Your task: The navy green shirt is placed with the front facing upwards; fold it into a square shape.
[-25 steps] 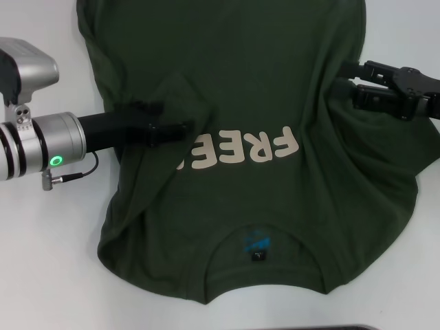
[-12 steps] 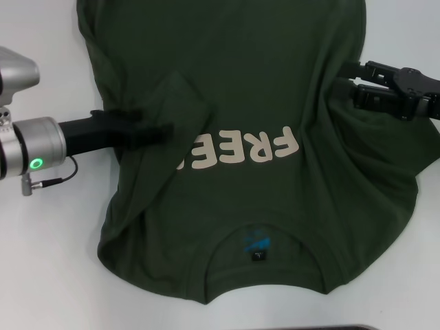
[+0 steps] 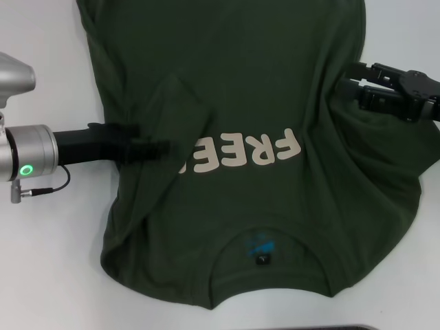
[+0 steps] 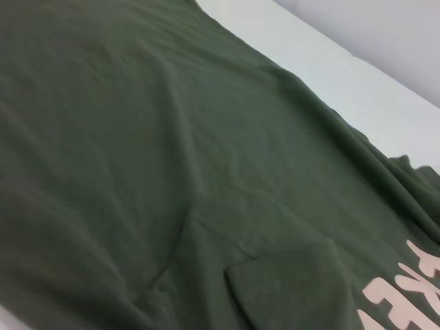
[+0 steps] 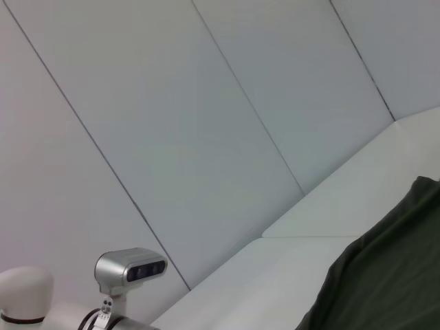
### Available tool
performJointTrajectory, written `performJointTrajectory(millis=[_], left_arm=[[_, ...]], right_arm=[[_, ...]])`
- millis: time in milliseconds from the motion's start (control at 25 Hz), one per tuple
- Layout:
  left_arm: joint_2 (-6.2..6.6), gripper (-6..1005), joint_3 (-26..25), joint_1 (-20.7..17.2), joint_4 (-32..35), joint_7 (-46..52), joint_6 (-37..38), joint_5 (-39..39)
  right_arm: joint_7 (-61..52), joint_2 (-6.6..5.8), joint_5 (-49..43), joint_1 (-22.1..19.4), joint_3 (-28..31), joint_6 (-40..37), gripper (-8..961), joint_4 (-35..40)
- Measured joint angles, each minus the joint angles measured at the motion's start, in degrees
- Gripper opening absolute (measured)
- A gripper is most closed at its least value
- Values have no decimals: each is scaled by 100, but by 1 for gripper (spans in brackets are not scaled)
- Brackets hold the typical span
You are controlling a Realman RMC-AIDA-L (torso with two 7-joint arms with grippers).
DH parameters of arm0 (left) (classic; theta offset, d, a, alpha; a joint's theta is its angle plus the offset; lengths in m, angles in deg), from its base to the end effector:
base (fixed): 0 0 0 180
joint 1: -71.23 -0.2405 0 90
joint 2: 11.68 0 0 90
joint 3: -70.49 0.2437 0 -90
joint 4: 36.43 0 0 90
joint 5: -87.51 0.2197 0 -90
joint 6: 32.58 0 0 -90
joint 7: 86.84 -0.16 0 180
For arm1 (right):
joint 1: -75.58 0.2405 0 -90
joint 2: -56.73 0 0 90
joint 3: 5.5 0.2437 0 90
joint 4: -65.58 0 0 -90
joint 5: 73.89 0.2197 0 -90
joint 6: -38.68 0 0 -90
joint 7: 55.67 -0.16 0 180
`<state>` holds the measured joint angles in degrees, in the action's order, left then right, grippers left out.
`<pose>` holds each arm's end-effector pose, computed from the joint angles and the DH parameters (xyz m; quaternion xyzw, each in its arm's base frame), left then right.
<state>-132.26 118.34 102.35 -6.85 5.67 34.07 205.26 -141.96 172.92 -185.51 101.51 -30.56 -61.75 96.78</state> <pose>-0.2916 0.3475 -0.0625 -0.8983 -0.3803 -0.1385 0.1712 0.2786 0.3060 0.0321 -0.8577 0.3308 0.3738 0.1232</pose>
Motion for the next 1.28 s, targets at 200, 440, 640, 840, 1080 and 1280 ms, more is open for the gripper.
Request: performJointTrajectory(millis=[200,440,640,840,1080,1280], left_arm=[[-1,830,10,28,56,2,263,107],[-7,824,9,37,172,-14,384,107],[-44,819,12,64,305,12,531,107],[-15,813,19,80,314,82,708,187],[7,807,23,105,384,363,767,567],[8,802,16,106,421,456,747,621]], right_arm=[[17,-8,0,-7,78,10,911,-1],[63,-19,0,-24,123,15,912,0],[73,-20,0,-27,124,32,912,0],[75,-18,0,-28,124,33,912,0],[92,-17,0,-27,129,33,912,-1],[136,-11,0,-27,135,32,912,0]])
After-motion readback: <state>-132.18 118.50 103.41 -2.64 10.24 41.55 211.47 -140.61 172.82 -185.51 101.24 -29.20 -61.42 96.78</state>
